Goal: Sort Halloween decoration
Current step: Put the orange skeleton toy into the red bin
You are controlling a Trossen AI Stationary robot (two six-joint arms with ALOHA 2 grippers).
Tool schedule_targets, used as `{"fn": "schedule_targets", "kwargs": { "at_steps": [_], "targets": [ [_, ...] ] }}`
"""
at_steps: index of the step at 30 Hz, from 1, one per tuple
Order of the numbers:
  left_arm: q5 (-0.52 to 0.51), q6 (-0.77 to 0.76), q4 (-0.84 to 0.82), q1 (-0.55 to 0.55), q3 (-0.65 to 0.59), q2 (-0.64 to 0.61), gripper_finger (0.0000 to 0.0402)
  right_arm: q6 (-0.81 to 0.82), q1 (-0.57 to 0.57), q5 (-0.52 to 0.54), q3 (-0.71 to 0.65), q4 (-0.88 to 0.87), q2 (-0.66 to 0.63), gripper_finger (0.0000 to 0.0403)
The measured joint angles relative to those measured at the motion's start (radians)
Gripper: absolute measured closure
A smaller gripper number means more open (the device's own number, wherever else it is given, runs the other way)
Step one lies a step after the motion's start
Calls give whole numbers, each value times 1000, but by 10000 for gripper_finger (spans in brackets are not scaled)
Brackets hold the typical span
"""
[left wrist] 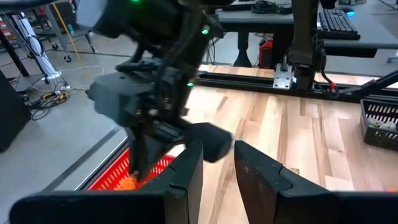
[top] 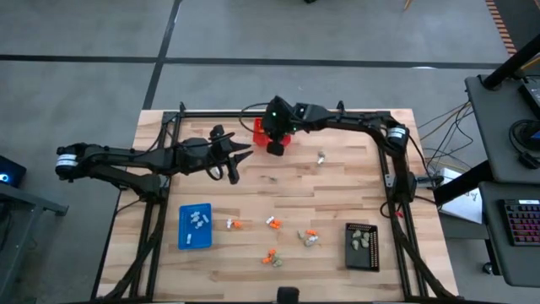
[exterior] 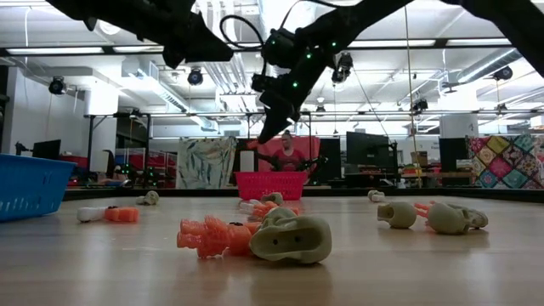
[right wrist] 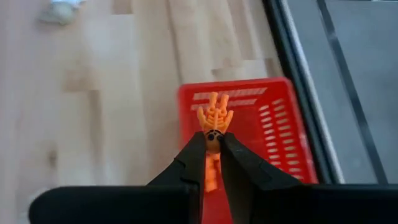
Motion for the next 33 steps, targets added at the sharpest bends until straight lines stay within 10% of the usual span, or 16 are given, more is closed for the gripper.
{"fn": "schedule_targets", "kwargs": {
  "at_steps": [33],
  "targets": [
    [-1,4,-19,0,0,-5,326,-10,-101,-51,255,-237,229,348]
  ]
}}
